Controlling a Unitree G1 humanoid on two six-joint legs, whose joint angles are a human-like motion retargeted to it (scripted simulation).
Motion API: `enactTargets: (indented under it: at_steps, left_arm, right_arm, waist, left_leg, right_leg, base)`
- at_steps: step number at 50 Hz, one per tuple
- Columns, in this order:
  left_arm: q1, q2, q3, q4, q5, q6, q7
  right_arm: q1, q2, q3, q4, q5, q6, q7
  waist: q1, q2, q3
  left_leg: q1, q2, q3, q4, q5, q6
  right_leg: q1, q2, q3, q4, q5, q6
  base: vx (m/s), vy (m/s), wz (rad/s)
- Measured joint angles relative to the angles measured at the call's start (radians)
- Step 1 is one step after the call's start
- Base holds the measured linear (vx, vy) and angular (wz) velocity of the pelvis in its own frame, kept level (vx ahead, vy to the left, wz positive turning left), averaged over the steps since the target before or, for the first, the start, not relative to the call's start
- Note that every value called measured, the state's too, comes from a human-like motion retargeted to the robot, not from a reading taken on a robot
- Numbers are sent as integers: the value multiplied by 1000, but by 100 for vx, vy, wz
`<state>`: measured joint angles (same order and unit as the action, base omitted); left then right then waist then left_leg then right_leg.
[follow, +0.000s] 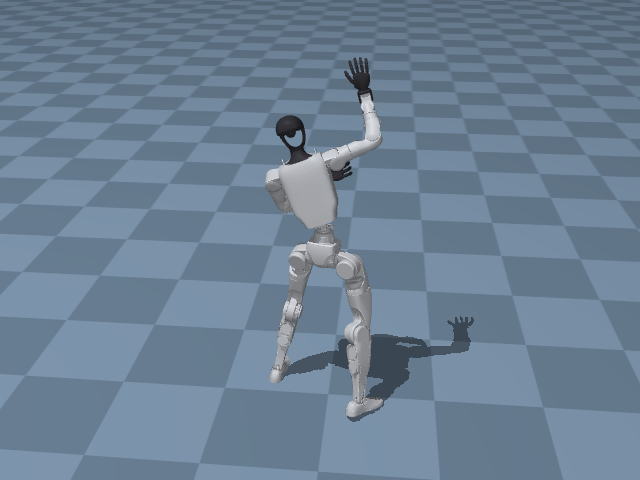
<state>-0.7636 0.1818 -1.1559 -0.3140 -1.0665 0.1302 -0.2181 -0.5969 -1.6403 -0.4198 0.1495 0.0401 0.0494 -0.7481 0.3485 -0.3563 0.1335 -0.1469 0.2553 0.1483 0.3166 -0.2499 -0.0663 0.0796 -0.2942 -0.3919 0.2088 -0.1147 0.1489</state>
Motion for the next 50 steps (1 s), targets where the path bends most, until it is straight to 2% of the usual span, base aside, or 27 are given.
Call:
enactTargets:
  at_steps: [2,4,5,7,8,9,10,12,14,16,17,18,19,20,25,30,35,40,42,43,47,50]
  left_arm:
    - [-11,-35,-44,30,5,-4,-50]
    - [-8,-73,-91,62,-2,22,-119]
    - [-10,-87,-108,77,-1,28,-159]
    - [20,-124,-113,98,4,47,-178]
    - [40,-141,-110,102,7,58,-164]
    - [51,-150,-104,100,0,42,-135]
    - [59,-156,-97,96,-13,13,-99]
    - [37,-147,-78,82,49,-44,-85]
    - [17,-151,-78,77,51,-73,-49]
    - [-21,-138,-76,77,64,-99,-18]
    - [-27,-98,-73,83,75,-119,16]
    - [-2,0,-67,99,92,-155,91]
    - [51,75,64,92,87,-152,91]
    - [117,140,259,73,71,-129,54]
    - [150,202,357,127,60,-160,145]
    - [206,206,422,192,59,-188,279]
    - [248,194,458,290,47,-252,510]
    - [285,177,494,420,23,-329,714]
    - [299,177,515,470,10,-339,701]
    - [303,173,528,490,-1,-332,691]
    - [318,152,576,578,-5,-292,624]
    - [327,125,587,652,12,-275,611]
  right_arm:
    - [-55,-143,166,418,57,22,208]
    - [6,-244,289,750,4,77,684]
    - [70,-281,326,865,-64,89,951]
    - [214,-305,289,864,-97,95,1133]
    - [264,-299,241,806,-120,101,1095]
    - [303,-284,192,727,-146,88,972]
    - [336,-265,142,638,-174,66,805]
    - [394,-241,111,476,-263,8,598]
    - [440,-228,118,369,-325,-11,564]
    - [420,-180,170,300,-303,-18,638]
    - [250,-70,340,301,-293,-11,680]
    - [-197,191,764,362,-325,15,702]
    - [-630,506,1180,547,-293,27,723]
    - [-1055,848,1592,794,-230,31,745]
    - [-975,951,1502,771,-195,17,738]
    - [-844,927,1410,598,-166,6,715]
    - [-634,949,1260,502,50,-26,544]
    - [-403,1089,1050,544,321,-62,352]
    - [-289,1153,948,520,488,-112,323]
    - [-234,1182,904,507,584,-137,331]
    - [-36,1276,790,479,902,-193,427]
    - [80,1319,757,500,985,-209,450]
  waist:
    - [175,-44,89]
    - [345,-58,179]
    - [421,-51,217]
    - [535,-13,273]
    - [583,8,299]
    - [620,34,316]
    - [653,63,329]
    - [701,124,337]
    - [754,176,349]
    - [801,219,352]
    - [807,208,340]
    - [777,142,305]
    - [648,141,251]
    - [468,174,189]
    - [395,254,158]
    - [314,320,112]
    - [245,358,63]
    - [168,377,20]
    - [125,398,0]
    - [102,403,-3]
    - [-25,430,-6]
    - [-156,457,-3]
  left_leg:
    - [-6,-20,-55,-59,28,-6]
    - [-16,-32,-98,-94,48,-24]
    - [-23,-30,-120,-99,53,-56]
    - [-35,-54,-145,-105,61,-21]
    - [-41,-78,-154,-109,68,36]
    - [-45,-94,-166,-109,70,60]
    - [-47,-104,-181,-107,70,67]
    - [-55,-111,-215,-91,57,51]
    - [-66,-135,-237,-90,65,91]
    - [-68,-149,-251,-85,65,101]
    - [-66,-156,-254,-86,66,105]
    - [-60,-167,-250,-91,70,112]
    - [-68,-176,-259,-95,78,114]
    - [-83,-184,-275,-99,87,115]
    - [-76,-201,-281,-87,97,117]
    - [-62,-204,-246,-68,96,108]
    - [-26,-183,-147,-86,96,77]
    - [3,-137,5,-102,97,9]
    - [-1,-89,60,-62,75,-82]
    - [1,-79,90,-54,75,-97]
    - [20,-39,195,-17,91,-128]
    - [41,-4,257,18,118,-120]
  right_leg:
    - [8,7,15,6,20,-9]
    - [22,19,31,-1,38,-11]
    - [33,31,37,-7,47,-9]
    - [56,30,44,-18,60,-20]
    - [66,19,47,-22,66,-31]
    - [77,14,50,-23,70,-35]
    - [89,12,53,-23,75,-37]
    - [104,19,63,-13,83,-39]
    - [98,7,85,11,91,-51]
    - [87,-1,113,51,92,-59]
    - [80,-8,130,73,93,-61]
    - [71,-19,150,94,95,-61]
    - [58,-23,158,115,98,-62]
    - [43,-25,159,135,101,-64]
    - [15,-26,247,205,108,-73]
    - [13,-43,265,217,84,-81]
    - [24,-91,137,169,21,-89]
    - [31,-125,-99,58,-47,-105]
    - [37,-98,-169,-7,-70,-93]
    - [34,-94,-182,-38,-80,-84]
    - [8,-74,-109,-125,-102,-61]
    - [-10,-53,-11,-163,-105,-66]
  base:
    - [12,13,188]
    - [13,11,170]
    - [12,9,158]
    - [12,7,145]
    - [12,6,132]
    - [12,6,124]
    - [11,6,115]
    - [10,6,99]
    - [7,6,74]
    - [4,5,54]
    - [5,5,35]
    - [4,5,44]
    - [2,4,66]
    - [-1,5,70]
    - [-3,6,22]
    - [-8,5,-35]
    - [-13,-1,-112]
    - [-18,-11,-178]
    - [-18,-21,-188]
    - [-18,-24,-182]
    - [-15,-28,-166]
    - [-10,-31,-145]
